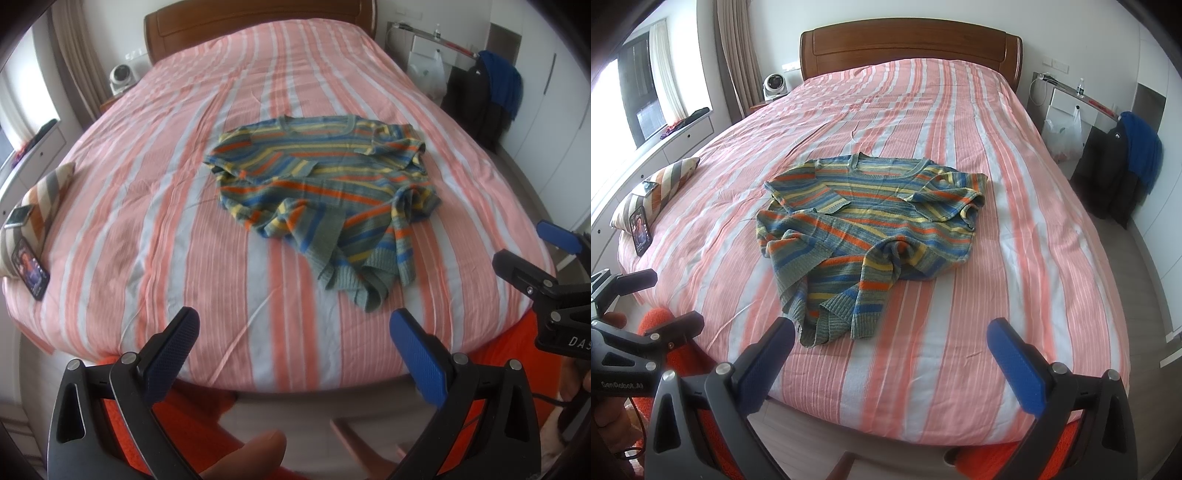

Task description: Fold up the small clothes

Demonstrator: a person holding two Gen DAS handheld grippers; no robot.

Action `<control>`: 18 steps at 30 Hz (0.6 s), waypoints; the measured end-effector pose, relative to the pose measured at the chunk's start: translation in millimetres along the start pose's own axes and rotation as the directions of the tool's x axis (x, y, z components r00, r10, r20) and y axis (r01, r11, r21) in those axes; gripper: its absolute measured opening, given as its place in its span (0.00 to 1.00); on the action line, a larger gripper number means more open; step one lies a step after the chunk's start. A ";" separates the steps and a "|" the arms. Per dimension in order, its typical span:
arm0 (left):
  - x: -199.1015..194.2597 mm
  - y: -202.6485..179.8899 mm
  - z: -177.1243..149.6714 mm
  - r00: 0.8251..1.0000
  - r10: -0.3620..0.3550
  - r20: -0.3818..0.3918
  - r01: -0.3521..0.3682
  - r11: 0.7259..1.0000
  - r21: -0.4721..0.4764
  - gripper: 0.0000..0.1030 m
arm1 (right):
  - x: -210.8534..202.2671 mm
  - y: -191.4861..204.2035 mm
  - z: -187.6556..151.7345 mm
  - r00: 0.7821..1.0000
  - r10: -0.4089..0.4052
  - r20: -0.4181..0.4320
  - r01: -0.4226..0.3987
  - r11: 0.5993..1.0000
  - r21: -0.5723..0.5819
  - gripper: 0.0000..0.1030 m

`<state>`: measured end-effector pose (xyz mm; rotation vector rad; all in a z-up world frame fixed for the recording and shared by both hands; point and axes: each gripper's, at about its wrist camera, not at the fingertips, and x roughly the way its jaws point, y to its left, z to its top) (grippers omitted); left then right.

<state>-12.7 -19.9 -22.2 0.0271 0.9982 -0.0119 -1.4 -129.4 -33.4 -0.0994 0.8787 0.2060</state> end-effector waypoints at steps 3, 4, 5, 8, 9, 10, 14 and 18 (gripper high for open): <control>0.6 0.0 -0.3 1.000 0.001 0.003 -0.001 1.000 0.001 1.00 | 0.1 0.0 0.3 1.000 0.000 -0.001 0.000 1.000 0.002 1.00; 1.8 -0.8 -1.4 1.000 0.001 0.003 -0.001 1.000 0.001 1.00 | -0.1 0.1 1.0 1.000 0.000 0.000 0.000 1.000 0.002 1.00; 2.1 -0.9 -1.8 1.000 0.001 0.003 -0.001 1.000 0.001 1.00 | -0.2 0.1 1.4 1.000 -0.001 0.000 0.001 1.000 0.001 0.99; 1.9 -0.9 -1.0 1.000 0.001 0.002 -0.001 1.000 0.001 1.00 | 1.1 0.3 -0.9 1.000 -0.002 0.001 0.002 1.000 0.002 0.99; 2.0 -1.0 -2.0 1.000 0.001 0.001 -0.001 1.000 0.001 1.00 | 0.7 0.2 0.5 1.000 -0.001 0.000 0.001 1.000 0.001 0.99; 1.8 -0.8 -0.9 1.000 0.001 0.002 -0.001 1.000 0.000 1.00 | 0.8 0.3 -0.1 1.000 -0.001 -0.001 0.001 1.000 0.001 1.00; 1.8 -0.8 -0.7 1.000 0.001 0.001 -0.001 1.000 0.000 1.00 | 0.4 0.2 0.1 1.000 -0.002 0.001 0.002 1.000 0.001 0.99; 1.9 -0.9 -1.5 1.000 0.000 0.001 0.000 1.000 0.000 1.00 | -0.2 0.0 1.5 1.000 -0.001 0.001 0.001 1.000 0.002 0.99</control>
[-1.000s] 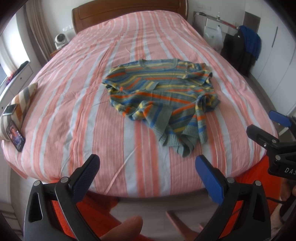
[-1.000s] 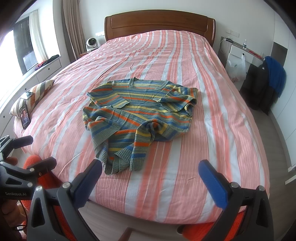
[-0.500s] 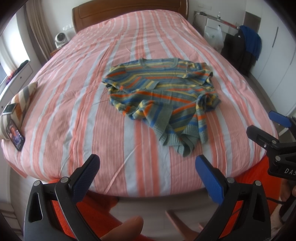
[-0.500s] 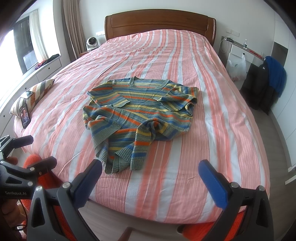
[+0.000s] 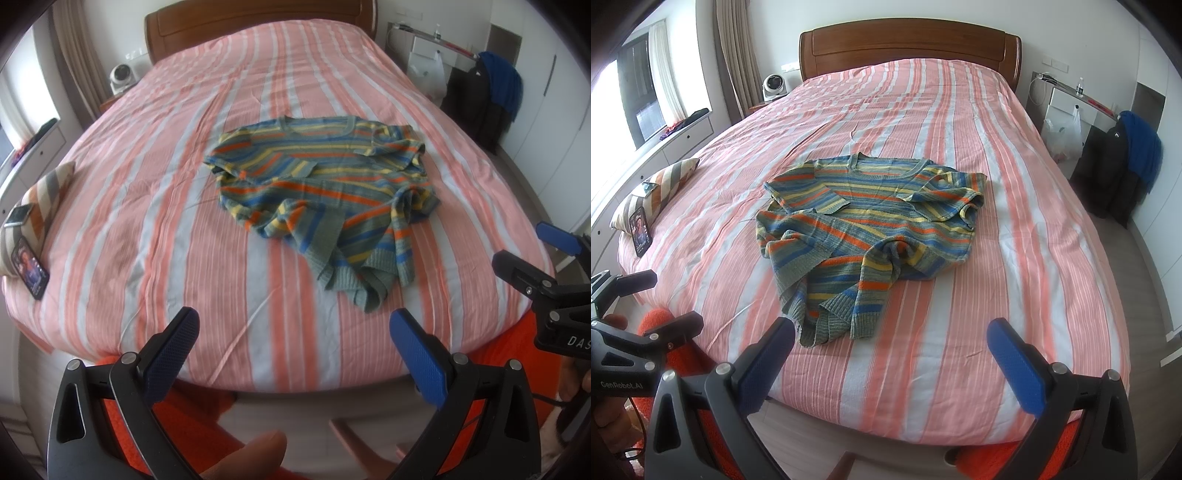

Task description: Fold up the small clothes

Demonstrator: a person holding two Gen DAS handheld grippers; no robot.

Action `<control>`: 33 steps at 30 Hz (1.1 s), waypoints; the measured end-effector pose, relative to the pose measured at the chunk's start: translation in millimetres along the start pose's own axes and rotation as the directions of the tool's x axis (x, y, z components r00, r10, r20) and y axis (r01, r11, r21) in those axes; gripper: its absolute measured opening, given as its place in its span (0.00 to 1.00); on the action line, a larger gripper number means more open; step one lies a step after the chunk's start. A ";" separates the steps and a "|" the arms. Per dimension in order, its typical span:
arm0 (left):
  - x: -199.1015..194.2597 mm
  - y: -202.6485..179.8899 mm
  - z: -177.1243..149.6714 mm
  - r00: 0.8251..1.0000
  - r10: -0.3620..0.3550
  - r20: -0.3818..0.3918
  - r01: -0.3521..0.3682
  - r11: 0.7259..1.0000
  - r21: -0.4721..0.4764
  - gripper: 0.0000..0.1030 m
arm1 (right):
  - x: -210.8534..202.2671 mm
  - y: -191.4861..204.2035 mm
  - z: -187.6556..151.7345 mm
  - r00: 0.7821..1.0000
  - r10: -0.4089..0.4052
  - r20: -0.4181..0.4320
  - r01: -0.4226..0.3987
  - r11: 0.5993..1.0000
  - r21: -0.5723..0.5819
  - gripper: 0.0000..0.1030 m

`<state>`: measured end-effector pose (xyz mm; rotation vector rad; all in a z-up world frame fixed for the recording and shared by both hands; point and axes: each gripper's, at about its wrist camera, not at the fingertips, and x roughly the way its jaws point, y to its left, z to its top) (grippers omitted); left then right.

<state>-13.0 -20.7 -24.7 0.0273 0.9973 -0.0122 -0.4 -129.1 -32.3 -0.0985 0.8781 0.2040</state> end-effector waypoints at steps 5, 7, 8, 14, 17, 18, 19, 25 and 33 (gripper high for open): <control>-0.2 0.5 1.3 1.000 0.000 -0.001 0.000 1.000 0.001 1.00 | 0.1 0.1 -0.1 1.000 0.000 -0.001 0.000 1.000 0.001 0.99; -0.1 0.4 0.8 1.000 -0.001 0.000 0.001 1.000 0.001 1.00 | 0.1 0.1 0.0 1.000 0.002 -0.001 -0.002 1.000 0.001 0.99; -0.2 0.6 1.4 1.000 0.000 -0.001 0.000 1.000 0.001 1.00 | 0.1 0.2 -0.1 1.000 0.001 0.000 -0.001 1.000 0.000 0.99; -0.3 0.9 1.7 1.000 -0.001 -0.002 0.001 1.000 0.000 1.00 | 0.0 -0.1 0.6 1.000 0.001 -0.001 -0.001 1.000 0.001 1.00; 0.8 -0.2 -1.0 1.000 -0.001 -0.003 0.001 1.000 0.000 1.00 | -0.2 -0.2 0.9 1.000 0.001 -0.002 -0.001 1.000 0.002 0.99; 0.9 0.4 0.5 1.000 0.000 -0.002 0.000 1.000 0.000 1.00 | 0.8 0.0 -0.4 1.000 0.001 -0.002 -0.001 1.000 0.002 1.00; 0.8 0.7 1.1 1.000 -0.001 -0.002 0.001 1.000 0.000 1.00 | 0.8 0.0 -0.8 1.000 0.001 -0.002 -0.001 1.000 0.002 1.00; 0.8 1.1 1.3 1.000 -0.001 -0.004 0.001 1.000 0.001 1.00 | 0.8 -0.2 -1.2 1.000 0.001 -0.002 -0.001 1.000 0.002 1.00; 11.2 42.1 -8.0 0.999 0.036 -0.002 -0.036 0.993 -0.114 1.00 | -1.5 -13.5 -3.4 0.999 0.035 0.042 -0.037 0.998 0.051 0.99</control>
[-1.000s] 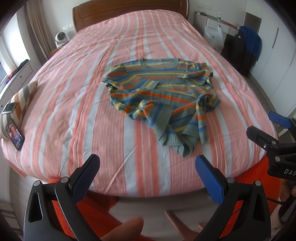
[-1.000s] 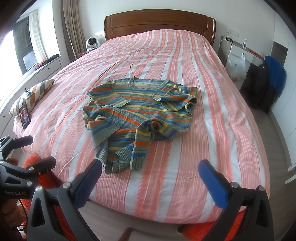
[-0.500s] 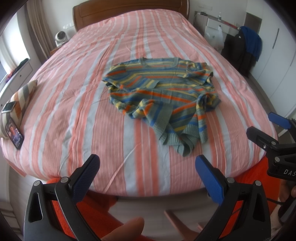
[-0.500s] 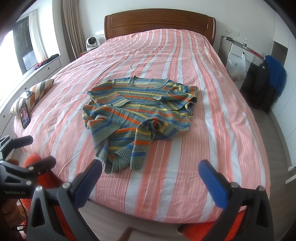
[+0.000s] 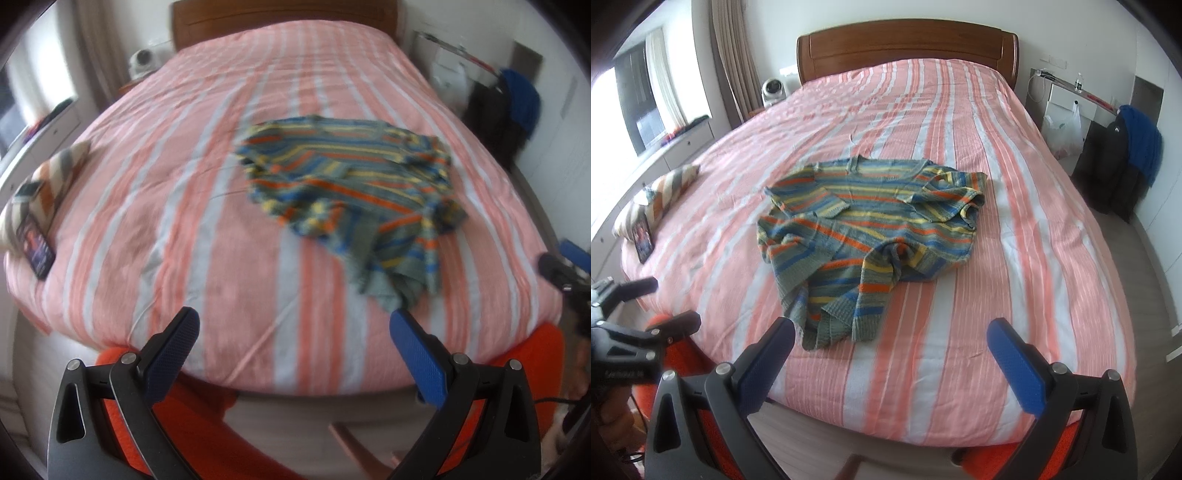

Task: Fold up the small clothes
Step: 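Grasp the sweater hem with both tools and lift to spread it flat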

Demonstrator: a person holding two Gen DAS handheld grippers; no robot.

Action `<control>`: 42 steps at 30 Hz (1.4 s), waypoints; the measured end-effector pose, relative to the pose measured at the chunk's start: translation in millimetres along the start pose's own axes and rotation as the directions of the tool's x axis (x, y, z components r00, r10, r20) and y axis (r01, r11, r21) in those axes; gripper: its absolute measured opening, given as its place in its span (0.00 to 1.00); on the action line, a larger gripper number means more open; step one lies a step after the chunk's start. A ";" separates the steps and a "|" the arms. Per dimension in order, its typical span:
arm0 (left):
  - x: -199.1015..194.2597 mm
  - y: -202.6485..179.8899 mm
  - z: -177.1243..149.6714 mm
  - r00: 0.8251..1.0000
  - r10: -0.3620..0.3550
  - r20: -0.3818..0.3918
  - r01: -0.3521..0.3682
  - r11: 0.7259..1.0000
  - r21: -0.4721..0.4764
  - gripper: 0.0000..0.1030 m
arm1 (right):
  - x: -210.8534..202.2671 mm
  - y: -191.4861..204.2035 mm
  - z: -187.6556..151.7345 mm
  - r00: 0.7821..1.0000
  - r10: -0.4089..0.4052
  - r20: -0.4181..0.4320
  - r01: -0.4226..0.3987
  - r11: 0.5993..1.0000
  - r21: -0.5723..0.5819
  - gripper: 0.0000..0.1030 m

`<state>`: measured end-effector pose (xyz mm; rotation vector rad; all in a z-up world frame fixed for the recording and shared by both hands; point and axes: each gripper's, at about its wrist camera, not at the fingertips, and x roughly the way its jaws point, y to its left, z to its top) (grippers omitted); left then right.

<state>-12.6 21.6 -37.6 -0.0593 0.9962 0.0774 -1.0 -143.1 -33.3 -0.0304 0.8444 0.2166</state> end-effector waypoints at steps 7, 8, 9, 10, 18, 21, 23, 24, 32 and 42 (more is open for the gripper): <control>29.0 36.0 -12.3 0.997 -0.003 -0.076 -0.006 0.993 -0.120 0.99 | 50.4 -48.8 -13.0 0.997 0.011 -0.078 -0.001 0.992 0.123 1.00; 32.8 35.2 -12.2 0.997 -0.021 -0.078 0.011 0.992 -0.126 0.99 | 60.7 -49.5 -14.6 0.993 0.039 -0.107 -0.024 0.990 0.138 0.99; 38.6 31.0 -11.4 0.996 -0.045 -0.078 0.035 0.991 -0.129 0.99 | 72.8 -47.9 -16.3 0.987 0.090 -0.131 -0.069 0.985 0.157 0.99; 44.5 27.2 -5.5 0.995 -0.072 -0.075 0.062 0.990 -0.129 0.99 | 85.5 -42.2 -17.3 0.978 0.149 -0.143 -0.124 0.978 0.167 0.99; 122.7 -56.5 48.8 0.983 -0.168 -0.071 0.174 0.981 0.090 0.69 | 169.0 -14.0 -9.3 0.952 0.253 -0.170 -0.236 0.965 0.112 0.38; 146.2 -55.2 45.8 0.968 -0.199 -0.153 0.205 0.978 0.031 0.04 | 155.9 -19.9 -16.6 0.937 0.305 -0.170 -0.287 0.950 0.122 0.07; 130.9 -40.6 38.5 0.960 -0.249 -0.130 0.248 0.969 -0.023 0.03 | 128.9 -26.5 -20.6 0.937 0.317 -0.147 -0.303 0.947 0.111 0.07; 114.7 -29.0 30.1 0.952 -0.280 -0.125 0.278 0.960 -0.039 0.03 | 113.6 -29.6 -22.1 0.934 0.327 -0.144 -0.312 0.943 0.114 0.07; 54.4 50.7 -61.7 0.957 -0.168 -0.236 0.154 0.985 -0.076 0.08 | 48.2 -68.8 -86.5 0.919 0.307 -0.247 -0.269 0.947 0.175 0.07; 45.3 74.9 -52.4 0.979 -0.175 -0.100 0.163 0.979 -0.125 0.87 | 59.5 -104.1 -103.9 0.941 0.230 -0.248 -0.174 0.958 0.228 0.51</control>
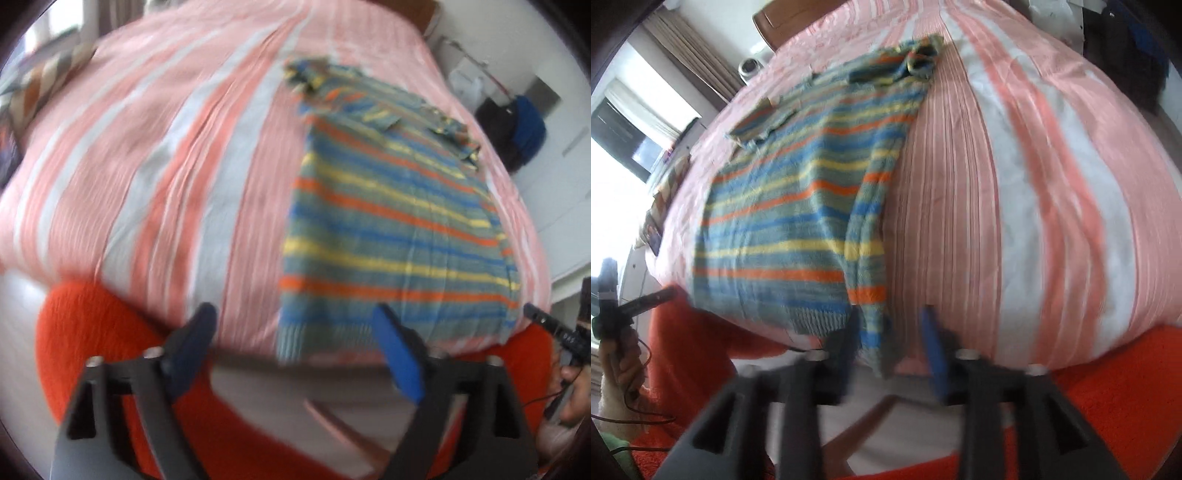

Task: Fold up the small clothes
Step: 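Grasp the sweater hem with both tools and lift to spread it flat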

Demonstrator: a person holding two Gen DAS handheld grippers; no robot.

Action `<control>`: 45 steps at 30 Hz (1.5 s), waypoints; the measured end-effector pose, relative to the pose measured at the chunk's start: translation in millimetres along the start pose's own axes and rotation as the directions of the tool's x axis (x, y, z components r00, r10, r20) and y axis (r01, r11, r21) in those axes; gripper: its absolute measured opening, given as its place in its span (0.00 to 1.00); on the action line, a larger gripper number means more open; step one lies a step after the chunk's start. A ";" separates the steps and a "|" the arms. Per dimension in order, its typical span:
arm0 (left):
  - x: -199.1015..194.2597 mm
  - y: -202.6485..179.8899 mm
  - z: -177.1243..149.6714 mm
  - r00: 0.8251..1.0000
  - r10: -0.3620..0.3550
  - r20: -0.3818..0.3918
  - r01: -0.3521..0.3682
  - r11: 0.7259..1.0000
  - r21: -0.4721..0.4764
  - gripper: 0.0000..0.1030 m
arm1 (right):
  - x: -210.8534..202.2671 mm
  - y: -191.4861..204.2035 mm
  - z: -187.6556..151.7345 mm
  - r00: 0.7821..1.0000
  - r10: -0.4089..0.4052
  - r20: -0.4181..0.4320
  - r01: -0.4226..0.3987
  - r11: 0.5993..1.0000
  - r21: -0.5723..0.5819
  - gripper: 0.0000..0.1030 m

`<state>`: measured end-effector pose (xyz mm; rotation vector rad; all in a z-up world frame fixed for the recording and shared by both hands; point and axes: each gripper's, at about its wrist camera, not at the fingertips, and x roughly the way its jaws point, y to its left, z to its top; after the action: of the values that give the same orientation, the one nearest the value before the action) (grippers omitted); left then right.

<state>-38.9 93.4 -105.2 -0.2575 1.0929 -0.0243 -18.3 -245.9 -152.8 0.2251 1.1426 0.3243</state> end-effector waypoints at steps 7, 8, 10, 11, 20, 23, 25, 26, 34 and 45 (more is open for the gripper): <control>60.3 -4.8 2.4 0.986 0.106 -0.126 -0.099 0.993 0.060 0.17 | 37.4 4.9 0.4 0.997 0.044 -0.065 -0.047 0.998 -0.052 0.51; 61.0 -9.4 2.1 0.987 0.109 -0.118 -0.099 0.992 0.082 0.03 | 43.3 8.6 -0.5 0.996 0.044 -0.076 -0.049 0.996 -0.073 0.42; 53.2 -13.8 1.0 0.988 0.112 -0.110 -0.102 0.990 0.099 0.04 | 51.4 13.9 -1.5 0.995 0.028 -0.097 -0.037 0.995 -0.096 0.04; 41.8 -13.1 -0.7 0.990 0.101 -0.100 -0.091 0.991 0.099 0.03 | 49.5 11.4 -0.1 0.995 0.040 -0.095 -0.047 0.996 -0.073 0.04; 46.4 -12.0 -15.1 0.980 0.148 -0.133 -0.132 0.984 0.123 0.03 | 8.9 -57.4 -2.1 0.953 0.300 -0.042 -0.275 0.914 0.299 0.04; 66.9 -15.8 -16.5 0.970 0.198 -0.144 -0.178 0.974 0.143 0.03 | 42.3 -66.8 -11.5 0.962 0.258 -0.086 -0.216 0.917 0.335 0.04; 70.8 -16.2 -12.9 0.968 0.207 -0.144 -0.187 0.972 0.140 0.03 | 56.4 -71.3 -14.8 0.964 0.255 -0.077 -0.212 0.909 0.359 0.03; 75.8 -17.8 -10.8 0.967 0.211 -0.145 -0.191 0.972 0.140 0.03 | 60.4 -70.6 -14.1 0.966 0.248 -0.071 -0.207 0.910 0.360 0.03; 91.9 -20.6 -16.3 0.965 0.221 -0.143 -0.203 0.970 0.134 0.04 | 65.6 -58.7 -15.0 0.977 0.195 -0.082 -0.161 0.936 0.312 0.03; 100.2 -25.1 -21.7 0.963 0.216 -0.158 -0.195 0.971 0.140 0.08 | 58.2 -57.8 -18.0 0.982 0.164 -0.095 -0.131 0.950 0.283 0.03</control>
<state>-8.9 50.2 -196.7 -0.0293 1.2817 0.0730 -5.0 -278.4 -229.2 0.5457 1.2901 0.3131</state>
